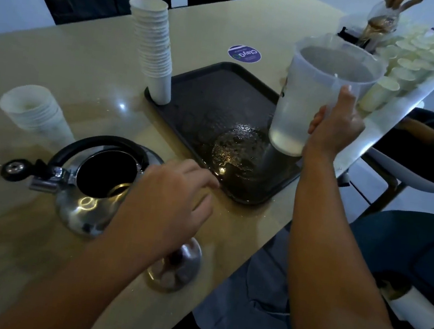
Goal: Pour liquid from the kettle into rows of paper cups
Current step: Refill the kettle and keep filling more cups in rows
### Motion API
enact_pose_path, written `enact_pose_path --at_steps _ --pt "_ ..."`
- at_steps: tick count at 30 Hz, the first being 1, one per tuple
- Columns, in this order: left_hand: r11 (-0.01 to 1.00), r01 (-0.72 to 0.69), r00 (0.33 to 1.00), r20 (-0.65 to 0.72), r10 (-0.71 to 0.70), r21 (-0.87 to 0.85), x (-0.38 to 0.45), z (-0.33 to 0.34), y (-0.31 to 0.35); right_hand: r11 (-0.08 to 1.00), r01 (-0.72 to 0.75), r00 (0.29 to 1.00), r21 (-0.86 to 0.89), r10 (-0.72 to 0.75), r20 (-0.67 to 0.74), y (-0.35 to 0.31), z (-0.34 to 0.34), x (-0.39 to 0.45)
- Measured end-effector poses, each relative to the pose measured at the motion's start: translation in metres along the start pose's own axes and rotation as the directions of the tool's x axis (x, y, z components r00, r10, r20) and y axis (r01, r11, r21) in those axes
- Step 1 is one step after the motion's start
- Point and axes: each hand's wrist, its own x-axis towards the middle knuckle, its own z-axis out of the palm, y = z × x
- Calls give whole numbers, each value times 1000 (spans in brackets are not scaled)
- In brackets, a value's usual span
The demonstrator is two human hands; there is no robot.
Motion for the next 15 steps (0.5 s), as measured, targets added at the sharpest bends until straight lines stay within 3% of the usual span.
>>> enact_pose_path --at_steps 6,10,15 --pt "992 108 974 -190 -120 -72 -35 -27 -35 996 47 999 69 -46 -16 4 -3 -5" --pt "965 216 924 -288 -252 -150 -50 -36 -50 994 20 1000 109 -20 -6 2 -4 -14" --pt "928 351 856 -362 -371 -120 -57 -39 -73 988 32 998 151 -41 56 -8 -5 -23"
